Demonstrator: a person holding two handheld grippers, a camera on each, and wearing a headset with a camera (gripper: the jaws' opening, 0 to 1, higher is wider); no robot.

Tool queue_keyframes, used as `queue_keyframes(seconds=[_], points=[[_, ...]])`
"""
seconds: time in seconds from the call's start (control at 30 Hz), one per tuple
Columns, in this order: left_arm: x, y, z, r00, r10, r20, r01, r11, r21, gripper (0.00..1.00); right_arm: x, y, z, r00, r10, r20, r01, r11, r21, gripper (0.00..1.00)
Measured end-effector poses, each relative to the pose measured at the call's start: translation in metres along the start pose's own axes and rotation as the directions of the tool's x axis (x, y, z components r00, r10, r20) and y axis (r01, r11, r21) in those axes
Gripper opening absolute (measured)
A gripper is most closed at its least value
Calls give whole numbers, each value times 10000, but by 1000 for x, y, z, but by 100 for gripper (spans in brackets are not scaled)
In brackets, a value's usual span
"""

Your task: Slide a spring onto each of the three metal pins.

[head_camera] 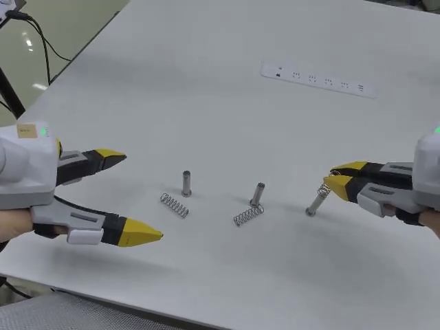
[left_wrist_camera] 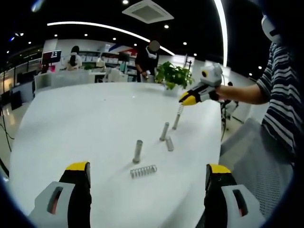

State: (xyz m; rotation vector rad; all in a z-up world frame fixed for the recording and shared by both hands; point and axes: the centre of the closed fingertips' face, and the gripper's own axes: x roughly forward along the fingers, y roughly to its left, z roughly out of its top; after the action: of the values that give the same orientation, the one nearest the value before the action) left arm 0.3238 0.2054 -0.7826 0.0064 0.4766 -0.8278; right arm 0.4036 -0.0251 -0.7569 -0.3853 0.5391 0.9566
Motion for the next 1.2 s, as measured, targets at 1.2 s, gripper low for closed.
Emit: queue_keyframes(seconds=[1.2], points=[[-3, -1, -5, 9999, 149, 22, -148, 9997, -205, 98, 3, -1, -6, 9999, 18, -146, -16, 10000, 80, 7]])
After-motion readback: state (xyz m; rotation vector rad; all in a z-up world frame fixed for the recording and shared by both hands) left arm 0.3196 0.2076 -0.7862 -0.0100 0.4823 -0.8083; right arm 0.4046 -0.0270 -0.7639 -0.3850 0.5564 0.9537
